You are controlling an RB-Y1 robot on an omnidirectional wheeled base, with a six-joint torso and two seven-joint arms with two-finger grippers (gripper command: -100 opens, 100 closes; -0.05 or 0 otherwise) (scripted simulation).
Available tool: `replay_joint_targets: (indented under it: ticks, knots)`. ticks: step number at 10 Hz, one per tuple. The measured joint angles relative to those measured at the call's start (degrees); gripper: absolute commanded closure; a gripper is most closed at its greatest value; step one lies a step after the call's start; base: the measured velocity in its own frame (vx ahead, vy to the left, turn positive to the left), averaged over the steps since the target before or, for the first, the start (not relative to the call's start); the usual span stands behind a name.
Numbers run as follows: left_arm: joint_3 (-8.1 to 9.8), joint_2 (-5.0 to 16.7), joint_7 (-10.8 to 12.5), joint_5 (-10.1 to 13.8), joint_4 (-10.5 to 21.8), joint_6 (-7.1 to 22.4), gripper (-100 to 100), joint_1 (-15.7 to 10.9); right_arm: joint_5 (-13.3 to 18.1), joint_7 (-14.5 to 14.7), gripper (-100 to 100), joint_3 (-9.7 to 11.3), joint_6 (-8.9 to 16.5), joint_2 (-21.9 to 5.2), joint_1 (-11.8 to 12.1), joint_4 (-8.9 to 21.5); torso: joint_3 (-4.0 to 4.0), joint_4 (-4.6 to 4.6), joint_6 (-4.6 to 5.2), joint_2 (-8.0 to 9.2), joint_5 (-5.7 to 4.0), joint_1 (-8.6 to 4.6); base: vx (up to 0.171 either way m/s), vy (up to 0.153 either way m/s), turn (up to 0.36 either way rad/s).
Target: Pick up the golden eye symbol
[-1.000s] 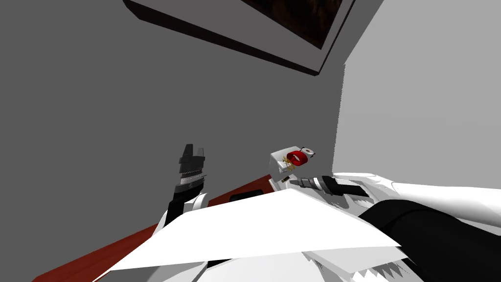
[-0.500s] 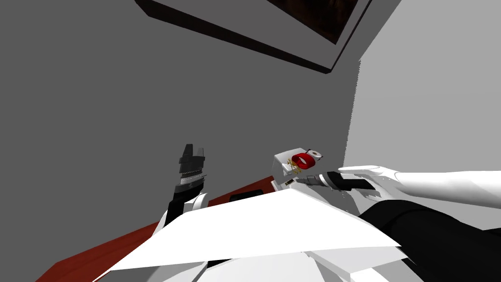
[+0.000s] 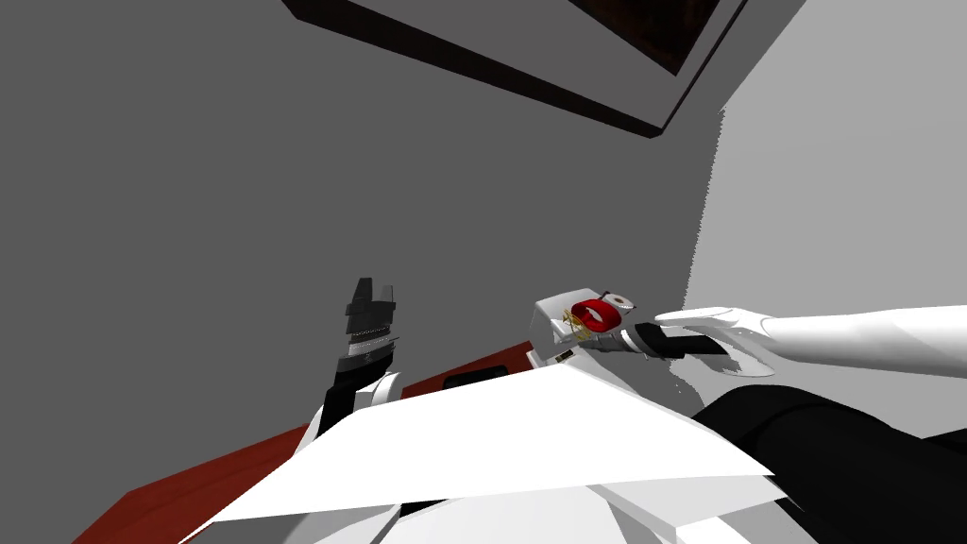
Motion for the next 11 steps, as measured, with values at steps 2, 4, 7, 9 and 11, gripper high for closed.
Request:
replay_joint_targets:
  ticks: [2,4,7,9,11]
  knots:
    - [0.00,0.0,0.0,0.0,0.0,0.0,0,0.0,-1.4,1.0,-100,1.5,0.6,-2.9,-0.8,0.5,-0.03,-0.01,0.03,-0.05,0.00,0.03,0.031,0.027,0.002]
    - [0.00,0.0,0.0,0.0,0.0,0.0,0,0.0,1.5,-1.6,-100,0.3,0.2,-3.9,-0.2,2.3,-0.03,-0.01,-0.01,-0.05,0.01,0.04,0.046,0.049,0.083]
    - [0.00,0.0,0.0,0.0,0.0,0.0,0,0.0,-0.3,-1.2,-100,2.8,0.4,-7.5,-2.0,2.8,-0.01,-0.01,0.02,-0.02,0.02,0.06,0.026,0.033,0.029]
    - [0.00,0.0,0.0,0.0,0.0,0.0,0,0.0,-0.4,-1.0,-100,3.0,0.4,-7.7,-2.2,2.8,0.06,0.02,0.04,0.10,-0.03,-0.10,0.010,0.003,0.033]
    - [0.00,0.0,0.0,0.0,0.0,0.0,0,0.0,0.3,-0.3,-100,3.3,1.0,-5.5,-1.8,3.5,0.02,0.01,0.04,0.03,-0.05,-0.13,0.036,0.010,0.063]
